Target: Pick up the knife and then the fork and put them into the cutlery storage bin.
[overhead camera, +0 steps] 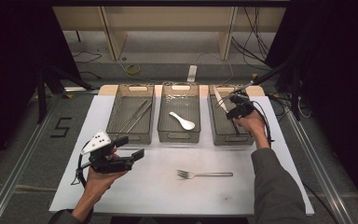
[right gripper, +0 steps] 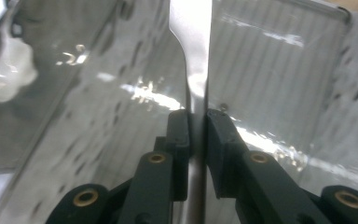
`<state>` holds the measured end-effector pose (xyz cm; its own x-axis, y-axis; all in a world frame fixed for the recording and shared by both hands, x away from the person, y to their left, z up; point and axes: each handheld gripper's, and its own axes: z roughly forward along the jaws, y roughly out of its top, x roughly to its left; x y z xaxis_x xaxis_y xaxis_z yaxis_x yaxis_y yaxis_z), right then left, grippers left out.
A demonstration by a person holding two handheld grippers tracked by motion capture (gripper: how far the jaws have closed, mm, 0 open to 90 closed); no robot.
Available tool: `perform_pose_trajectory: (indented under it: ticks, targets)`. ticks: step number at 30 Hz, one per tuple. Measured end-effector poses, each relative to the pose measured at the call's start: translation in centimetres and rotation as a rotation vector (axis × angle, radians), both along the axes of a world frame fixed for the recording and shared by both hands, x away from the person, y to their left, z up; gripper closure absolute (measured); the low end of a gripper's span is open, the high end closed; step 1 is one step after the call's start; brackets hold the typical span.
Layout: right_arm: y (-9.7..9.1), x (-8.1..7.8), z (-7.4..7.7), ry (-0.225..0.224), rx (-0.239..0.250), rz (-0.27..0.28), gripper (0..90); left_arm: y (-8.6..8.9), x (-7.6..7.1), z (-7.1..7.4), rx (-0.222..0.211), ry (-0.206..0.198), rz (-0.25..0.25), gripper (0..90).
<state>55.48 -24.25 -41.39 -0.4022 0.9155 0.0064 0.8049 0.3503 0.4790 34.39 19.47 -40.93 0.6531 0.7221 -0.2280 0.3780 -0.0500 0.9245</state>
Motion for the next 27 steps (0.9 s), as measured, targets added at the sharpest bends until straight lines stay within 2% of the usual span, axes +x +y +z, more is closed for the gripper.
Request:
perform_pose_trajectory:
  ticks: [1, 2, 3, 4, 6, 8, 11, 14, 15, 16, 17, 20, 25, 27]
  targets:
    - [0.0, 0.1, -0.3, 0.026, -0.007, -0.007, 78.7, 0.0, 0.0, 0.0, 0.002, -0.003, 0.0, 15.5]
    - [0.0, 0.0, -0.4, 0.028, -0.002, -0.006, 75.1, 0.1, -0.1, 0.1, -0.001, -0.005, 0.002, 15.5]
    - [0.0, 0.0, -0.4, 0.028, -0.002, -0.006, 75.1, 0.1, -0.1, 0.1, -0.008, -0.002, 0.004, 15.5]
    - [0.0, -0.1, -0.2, 0.014, 0.031, 0.004, 65.8, 0.1, 0.0, 0.0, -0.011, 0.001, 0.003, 15.5]
    - [0.2, -0.4, 0.2, -0.012, 0.034, 0.026, 62.8, 0.0, 0.0, 0.0, -0.001, 0.0, 0.007, 15.5]
    - [0.3, -0.5, 0.4, -0.019, 0.043, 0.04, 60.1, 0.1, -0.1, 0.1, 0.0, -0.007, 0.008, 15.5]
    - [0.8, -1.4, 0.8, -0.056, 0.042, 0.074, 51.9, 0.1, -0.1, 0.1, 0.003, -0.003, 0.008, 15.5]
    - [1.1, -2.7, 1.9, -0.078, 0.073, 0.112, 44.4, 0.1, -0.1, 0.1, 0.004, -0.006, 0.007, 15.5]
    - [1.1, -2.7, 1.9, -0.078, 0.073, 0.112, 44.4, 0.1, -0.1, 0.1, 0.005, -0.006, 0.007, 15.5]
    - [1.2, -3.1, 2.3, -0.087, 0.08, 0.123, 42.8, 0.1, -0.1, 0.1, 0.002, -0.006, 0.009, 15.5]
    - [1.3, -3.9, 3.1, -0.104, 0.108, 0.146, 40.2, 0.1, 0.0, 0.0, 0.0, -0.005, 0.01, 15.5]
    - [1.6, -4.8, 4.0, -0.123, 0.132, 0.179, 38.0, 0.1, 0.0, 0.0, 0.004, -0.004, 0.01, 15.5]
    - [2.8, -7.7, 4.9, -0.152, 0.132, 0.272, 33.9, 0.1, -0.1, 0.0, 0.007, -0.006, 0.01, 15.5]
    - [3.4, -9.6, 5.2, -0.176, 0.146, 0.32, 33.2, 0.1, -0.1, 0.1, 0.01, -0.01, 0.006, 15.5]
